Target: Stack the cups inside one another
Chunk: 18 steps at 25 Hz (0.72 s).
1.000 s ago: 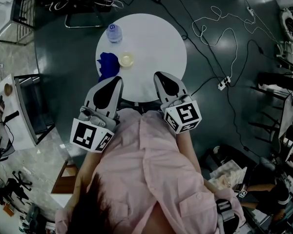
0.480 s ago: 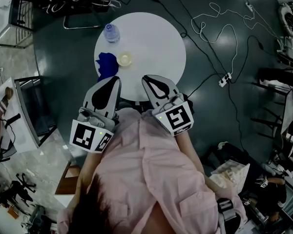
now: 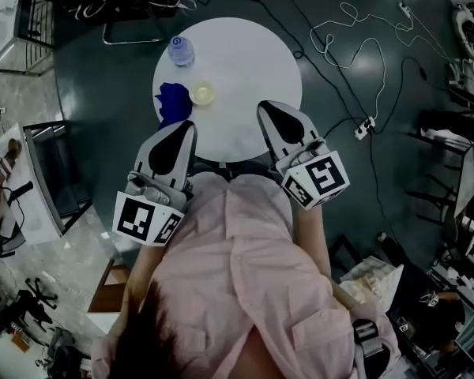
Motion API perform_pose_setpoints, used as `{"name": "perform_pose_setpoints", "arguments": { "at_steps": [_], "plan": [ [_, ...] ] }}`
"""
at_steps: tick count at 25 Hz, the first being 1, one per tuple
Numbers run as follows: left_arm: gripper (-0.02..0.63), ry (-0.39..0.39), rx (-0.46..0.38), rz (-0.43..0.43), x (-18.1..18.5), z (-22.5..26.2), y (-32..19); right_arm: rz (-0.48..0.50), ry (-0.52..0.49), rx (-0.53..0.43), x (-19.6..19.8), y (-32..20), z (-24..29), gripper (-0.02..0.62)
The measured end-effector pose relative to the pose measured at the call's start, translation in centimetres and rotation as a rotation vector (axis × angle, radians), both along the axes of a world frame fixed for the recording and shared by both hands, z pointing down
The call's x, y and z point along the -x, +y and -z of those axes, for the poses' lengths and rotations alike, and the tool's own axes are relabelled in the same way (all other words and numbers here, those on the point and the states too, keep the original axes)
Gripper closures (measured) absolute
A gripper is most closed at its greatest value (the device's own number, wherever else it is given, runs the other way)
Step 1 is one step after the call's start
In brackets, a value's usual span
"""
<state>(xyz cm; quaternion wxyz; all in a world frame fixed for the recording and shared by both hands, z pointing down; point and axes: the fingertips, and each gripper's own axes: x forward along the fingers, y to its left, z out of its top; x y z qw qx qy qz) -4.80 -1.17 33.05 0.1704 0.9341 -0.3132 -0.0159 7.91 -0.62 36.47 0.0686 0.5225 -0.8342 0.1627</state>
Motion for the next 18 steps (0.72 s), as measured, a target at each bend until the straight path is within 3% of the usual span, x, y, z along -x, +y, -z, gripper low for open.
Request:
{"name": "perform_pose_setpoints", "arguments": {
  "at_steps": [4, 18],
  "plan": [
    [0.591, 0.002, 0.003, 0.004, 0.1, -0.2, -0.4, -0.060, -0.048, 0.005, -2.4, 0.0, 0.8, 0.561],
    [0.591, -0.004, 0.010, 0.006, -0.1, -0.3, -0.7, -0.061, 0.042, 0.081, -3.2, 3.3, 0.4, 0.561]
  ]
}}
